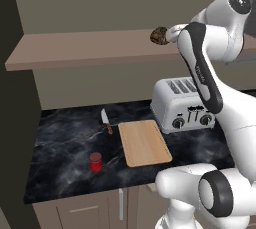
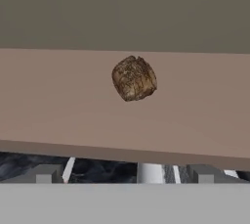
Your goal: Pick the bread, place it on the cutting board, pick the jam, place it on the counter, and close the cabinet.
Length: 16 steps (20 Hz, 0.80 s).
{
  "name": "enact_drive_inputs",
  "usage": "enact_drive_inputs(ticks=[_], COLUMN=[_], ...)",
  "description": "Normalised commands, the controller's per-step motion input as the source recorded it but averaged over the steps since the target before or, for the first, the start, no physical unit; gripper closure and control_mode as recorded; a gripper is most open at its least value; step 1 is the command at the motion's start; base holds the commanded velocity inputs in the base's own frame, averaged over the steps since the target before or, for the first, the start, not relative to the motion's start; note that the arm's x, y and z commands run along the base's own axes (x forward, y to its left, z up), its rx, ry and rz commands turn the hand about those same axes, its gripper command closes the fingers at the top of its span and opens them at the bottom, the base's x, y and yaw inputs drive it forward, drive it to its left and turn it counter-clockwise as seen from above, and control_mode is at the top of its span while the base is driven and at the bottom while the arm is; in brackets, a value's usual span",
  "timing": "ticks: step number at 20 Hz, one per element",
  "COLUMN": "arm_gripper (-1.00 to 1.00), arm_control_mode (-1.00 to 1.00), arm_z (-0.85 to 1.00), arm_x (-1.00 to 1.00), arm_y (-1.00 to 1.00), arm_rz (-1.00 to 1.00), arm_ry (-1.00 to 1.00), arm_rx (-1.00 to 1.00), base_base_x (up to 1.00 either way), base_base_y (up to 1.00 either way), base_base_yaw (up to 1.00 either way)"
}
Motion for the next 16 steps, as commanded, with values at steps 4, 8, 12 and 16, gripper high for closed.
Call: enact_drive_inputs(ticks=[4,8,12,16], arm_gripper=[-1.0,-1.0,-1.0,-1.0], arm_control_mode=[-1.0,-1.0,-1.0,-1.0], arm_z=[-0.11,-0.06,-0.01,0.0], arm_x=[0.16,0.21,0.26,0.31], arm_y=[0.0,0.0,0.0,0.0], arm_rz=[0.0,0.0,0.0,0.0], arm_ry=[-0.02,-0.01,0.0,0.0], arm_rx=[0.0,0.0,0.0,0.0], base_base_x=[0.0,0.0,0.0,0.0], base_base_y=[0.0,0.0,0.0,0.0], base_base_yaw=[0.0,0.0,0.0,0.0])
